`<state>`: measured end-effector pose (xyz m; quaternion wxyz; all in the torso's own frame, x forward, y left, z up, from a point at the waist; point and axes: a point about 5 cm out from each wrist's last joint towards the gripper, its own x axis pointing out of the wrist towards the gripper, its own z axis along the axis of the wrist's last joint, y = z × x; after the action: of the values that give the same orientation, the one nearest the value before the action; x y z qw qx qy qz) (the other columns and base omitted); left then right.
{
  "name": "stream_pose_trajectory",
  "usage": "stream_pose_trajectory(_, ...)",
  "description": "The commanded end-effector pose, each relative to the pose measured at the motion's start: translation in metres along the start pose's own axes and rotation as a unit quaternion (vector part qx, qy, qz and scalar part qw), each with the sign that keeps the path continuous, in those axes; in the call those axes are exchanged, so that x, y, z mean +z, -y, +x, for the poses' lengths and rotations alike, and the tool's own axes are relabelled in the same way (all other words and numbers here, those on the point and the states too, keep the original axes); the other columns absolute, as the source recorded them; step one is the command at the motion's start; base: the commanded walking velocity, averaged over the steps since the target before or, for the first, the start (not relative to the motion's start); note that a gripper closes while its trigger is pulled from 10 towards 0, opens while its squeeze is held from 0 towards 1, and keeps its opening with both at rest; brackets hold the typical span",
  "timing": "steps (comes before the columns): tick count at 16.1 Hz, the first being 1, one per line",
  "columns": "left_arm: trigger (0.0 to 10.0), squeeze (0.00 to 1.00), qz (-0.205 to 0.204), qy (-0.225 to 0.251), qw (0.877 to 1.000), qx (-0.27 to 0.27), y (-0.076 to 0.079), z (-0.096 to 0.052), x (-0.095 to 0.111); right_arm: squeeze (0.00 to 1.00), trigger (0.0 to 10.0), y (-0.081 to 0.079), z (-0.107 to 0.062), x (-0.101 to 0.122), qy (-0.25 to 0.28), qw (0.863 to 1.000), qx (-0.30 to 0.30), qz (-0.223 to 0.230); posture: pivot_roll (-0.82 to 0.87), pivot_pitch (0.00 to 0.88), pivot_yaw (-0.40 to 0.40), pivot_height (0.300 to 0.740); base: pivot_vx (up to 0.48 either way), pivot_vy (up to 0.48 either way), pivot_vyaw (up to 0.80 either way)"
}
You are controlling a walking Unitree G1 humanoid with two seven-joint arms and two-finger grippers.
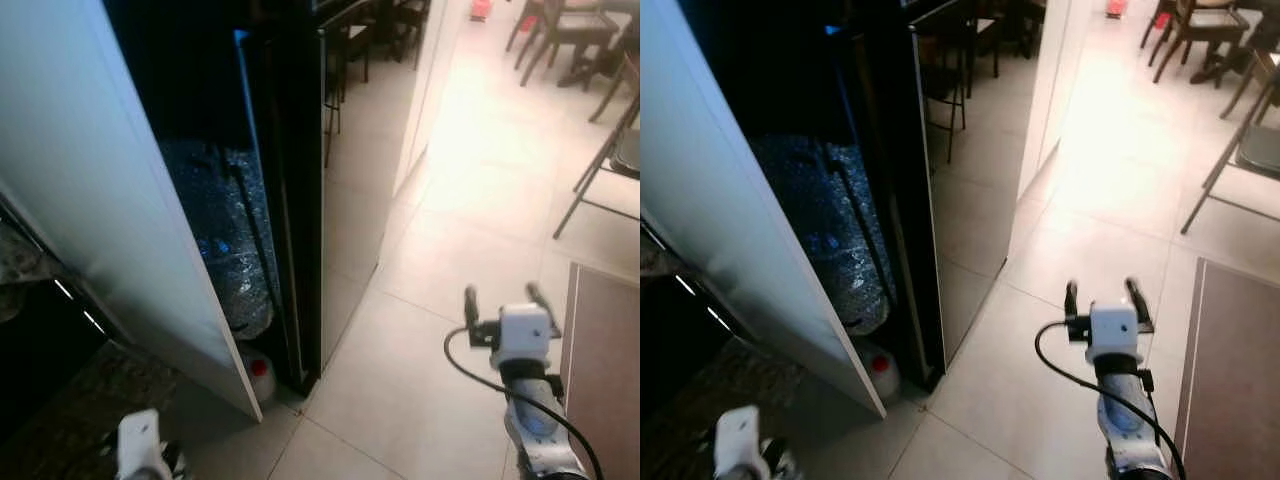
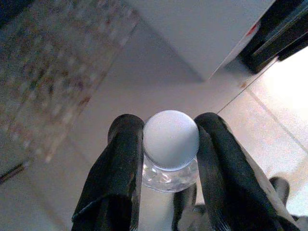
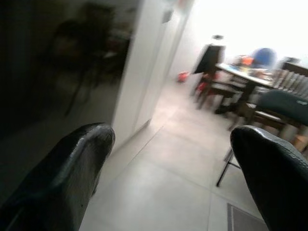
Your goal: Restocking fridge
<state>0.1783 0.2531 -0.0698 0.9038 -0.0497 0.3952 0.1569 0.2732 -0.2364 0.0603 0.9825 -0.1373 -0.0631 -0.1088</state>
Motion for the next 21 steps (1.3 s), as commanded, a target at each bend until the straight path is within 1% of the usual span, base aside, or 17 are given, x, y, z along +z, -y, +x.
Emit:
stream_pose_trajectory(1,10.0,0.0,-0.008,-0.013,1.0,0.014,-0.015,-0.005,-0.012,0.0,10.0,-0.001,-0.009,-0.001,-0.007,0.999,-0.028,0.022,-0.07,0.0,0.057,0.74,0.0,0.0,0.0)
stream_pose_trajectory(2,10.0,0.0,-0.005,-0.016,1.0,0.013,-0.015,-0.006,-0.014,0.0,10.0,-0.005,-0.01,0.001,-0.001,1.0,-0.017,0.024,-0.07,0.0,0.059,0.74,0.0,0.0,0.0)
stream_pose_trajectory(3,10.0,0.0,0.002,-0.021,1.0,0.009,-0.019,-0.007,-0.018,0.0,10.0,-0.011,-0.013,0.008,0.013,1.0,0.006,0.017,-0.08,0.0,0.058,0.74,0.0,0.0,0.0)
stream_pose_trajectory(5,10.0,0.0,0.001,-0.022,1.0,0.012,-0.022,-0.008,-0.019,0.0,10.0,-0.007,-0.01,0.015,0.023,0.999,-0.006,0.027,-0.08,0.0,0.055,0.74,0.0,0.0,0.0)
stream_pose_trajectory(6,10.0,0.0,-0.002,-0.022,1.0,0.014,-0.023,-0.008,-0.019,0.0,10.0,-0.005,-0.005,0.019,0.027,0.999,-0.012,0.033,-0.08,0.0,0.055,0.74,0.0,0.0,0.0)
stream_pose_trajectory(8,10.0,0.0,-0.005,-0.024,1.0,0.017,-0.024,-0.009,-0.02,0.0,10.0,-0.004,0.004,0.028,0.035,0.999,-0.006,0.031,-0.08,0.0,0.051,0.74,0.0,0.0,0.0)
stream_pose_trajectory(9,10.0,0.0,-0.002,-0.026,1.0,0.012,-0.023,-0.009,-0.021,0.0,10.0,0.001,0.006,0.029,0.023,0.997,-0.036,0.057,-0.08,0.0,0.053,0.74,0.0,0.0,0.0)
stream_pose_trajectory(10,10.0,0.0,0.0,-0.027,1.0,0.01,-0.022,-0.009,-0.022,0.0,10.0,0.002,0.007,0.029,0.017,0.997,-0.043,0.064,-0.08,0.0,0.053,0.74,0.0,0.0,0.0)
stream_pose_trajectory(13,10.0,0.0,0.0,-0.031,0.999,0.007,-0.018,-0.009,-0.023,0.0,10.0,0.003,0.004,0.023,-0.006,0.997,-0.045,0.066,-0.07,0.0,0.048,0.74,0.0,0.0,0.0)
stream_pose_trajectory(15,10.0,0.0,-0.002,-0.034,0.999,0.007,-0.015,-0.008,-0.024,0.0,10.0,0.005,0.004,0.019,-0.026,0.995,-0.058,0.08,-0.07,0.0,0.049,0.74,0.0,0.0,0.0)
stream_pose_trajectory(17,10.0,0.0,-0.001,-0.035,0.999,0.006,-0.014,-0.008,-0.024,0.0,10.0,0.004,0.006,0.02,-0.027,0.994,-0.057,0.088,-0.07,0.0,0.048,0.74,0.0,0.294,-0.8)
stream_pose_trajectory(18,10.0,0.0,0.001,-0.034,0.999,0.004,-0.013,-0.007,-0.023,0.0,10.0,0.003,0.007,0.02,-0.028,0.992,-0.06,0.108,-0.07,0.0,0.047,0.74,0.0,0.334,-0.55)
stream_pose_trajectory(20,10.0,0.0,0.0,-0.033,0.999,0.002,-0.012,-0.007,-0.021,0.0,10.0,0.003,0.009,0.023,-0.019,0.994,-0.054,0.095,-0.07,0.0,0.047,0.74,0.0,0.334,0.0)
stream_pose_trajectory(21,10.0,0.0,-0.001,-0.03,1.0,0.0,-0.009,-0.005,-0.017,0.0,10.0,0.003,0.011,0.028,-0.009,0.993,-0.057,0.098,-0.07,0.0,0.046,0.74,0.0,0.334,0.0)
